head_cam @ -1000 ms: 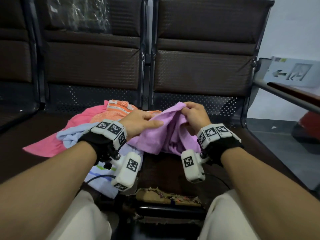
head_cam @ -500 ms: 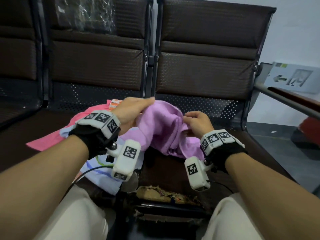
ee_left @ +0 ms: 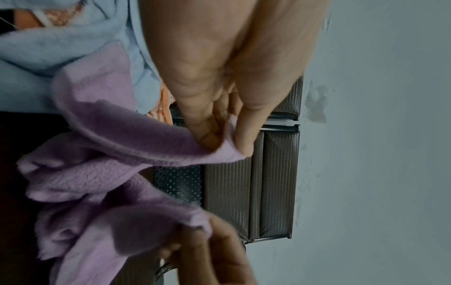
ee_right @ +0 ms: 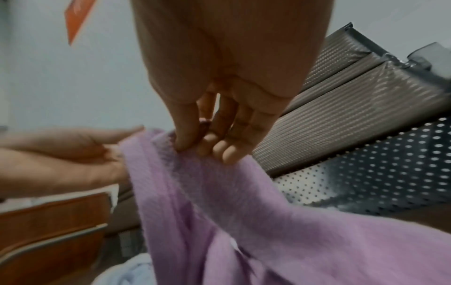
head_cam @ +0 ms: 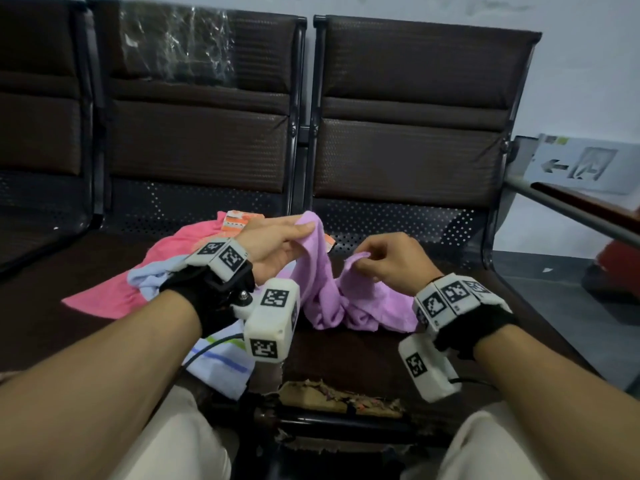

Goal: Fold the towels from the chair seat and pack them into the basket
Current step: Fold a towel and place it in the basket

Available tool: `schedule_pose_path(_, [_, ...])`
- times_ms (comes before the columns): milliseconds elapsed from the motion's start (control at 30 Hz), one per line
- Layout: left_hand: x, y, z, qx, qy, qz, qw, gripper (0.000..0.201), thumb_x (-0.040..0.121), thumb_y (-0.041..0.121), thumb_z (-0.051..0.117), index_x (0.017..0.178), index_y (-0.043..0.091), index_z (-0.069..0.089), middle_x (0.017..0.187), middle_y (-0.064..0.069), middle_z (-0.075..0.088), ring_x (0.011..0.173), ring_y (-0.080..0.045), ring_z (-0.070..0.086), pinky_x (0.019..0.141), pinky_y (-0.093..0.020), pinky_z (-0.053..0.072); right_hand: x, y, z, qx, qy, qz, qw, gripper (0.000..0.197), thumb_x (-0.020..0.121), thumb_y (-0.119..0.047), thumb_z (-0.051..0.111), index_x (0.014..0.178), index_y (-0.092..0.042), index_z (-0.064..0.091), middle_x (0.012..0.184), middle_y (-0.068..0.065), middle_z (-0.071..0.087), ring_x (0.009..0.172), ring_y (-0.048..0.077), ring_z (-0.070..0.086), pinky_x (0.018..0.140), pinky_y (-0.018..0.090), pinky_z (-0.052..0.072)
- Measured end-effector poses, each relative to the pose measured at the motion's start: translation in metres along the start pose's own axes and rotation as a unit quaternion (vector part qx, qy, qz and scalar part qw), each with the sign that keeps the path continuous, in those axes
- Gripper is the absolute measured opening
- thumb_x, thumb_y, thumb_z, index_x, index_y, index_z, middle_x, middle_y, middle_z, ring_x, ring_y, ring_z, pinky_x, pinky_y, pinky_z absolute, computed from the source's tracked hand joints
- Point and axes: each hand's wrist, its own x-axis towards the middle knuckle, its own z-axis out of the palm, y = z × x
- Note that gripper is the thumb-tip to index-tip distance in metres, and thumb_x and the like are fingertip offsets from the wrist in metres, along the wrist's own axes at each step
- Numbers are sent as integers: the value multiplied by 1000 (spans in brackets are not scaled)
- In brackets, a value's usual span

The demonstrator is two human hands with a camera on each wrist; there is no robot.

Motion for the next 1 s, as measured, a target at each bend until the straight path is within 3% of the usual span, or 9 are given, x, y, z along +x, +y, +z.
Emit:
schedule_pose_path(67, [0,-4,1,22,0,3,1000,23,89,-1,55,110,-4,63,92,-13,69,81,-19,64,74,-23,57,1,-5,2,11,31,-53,998,2,80,-23,72,80,-23,74,80,-12,61,73,3,57,73,18,45])
schedule_pose_path(133, [0,-6,2,62,9,6,998,30,88,0,56,117,-6,60,109,-20,64,93,-24,59,82,-28,55,3,-10,6,42,40,-84,995,5,80,-25,73,78,-20,74,90,-9,57,79,0,54,73,8,41])
schedule_pose_path(267, [-1,-14,6,140,32,11,990,27,89,1,58,116,-4,61,102,-17,66,85,-20,64,70,-25,58,3,-12,10,110,1,-71,991,10,86,-16,67,76,-15,70,76,-4,66,74,9,59,76,34,51])
schedule_pose_path(400, [-3,-20,11,165,9,-10,986,16,90,10,60,104,4,63,96,-16,66,84,-23,64,73,-28,57,7,-11,15,108,21,-65,992,2,82,-20,72,81,-18,73,81,-6,71,81,10,65,80,31,52])
schedule_pose_path(467, [-3,-21,15,169,-11,-19,985,12,92,15,58,100,7,63,97,-16,65,87,-25,63,81,-33,55,8,-10,18,95,26,-60,993,6,81,-23,73,81,-17,74,79,-6,71,77,6,64,75,25,51])
schedule_pose_path(567, [-1,-22,18,158,-22,-28,987,22,96,17,51,110,2,61,103,-16,64,92,-26,63,93,-41,51,11,-9,19,85,47,-38,995,8,82,-26,72,78,-19,72,72,-9,67,68,0,58,66,16,44])
schedule_pose_path(733, [-5,-20,21,112,-54,-25,992,28,99,25,45,109,5,62,88,-9,68,77,-17,65,82,-32,54,13,-9,21,134,61,6,989,12,83,-23,71,72,-20,69,60,-12,59,59,1,53,59,19,41])
schedule_pose_path(867, [-12,-22,20,154,-109,-11,982,29,97,17,48,119,1,56,105,-17,63,99,-24,62,95,-35,51,12,-12,17,184,63,20,981,15,82,-24,72,67,-21,69,69,1,67,68,12,60,64,29,49])
schedule_pose_path(1000, [-16,-23,24,159,-53,33,985,16,97,9,46,107,4,58,104,-20,65,95,-24,65,87,-30,55,11,-15,14,201,67,14,977,12,81,-23,73,75,-13,73,77,7,72,77,19,66,73,34,53])
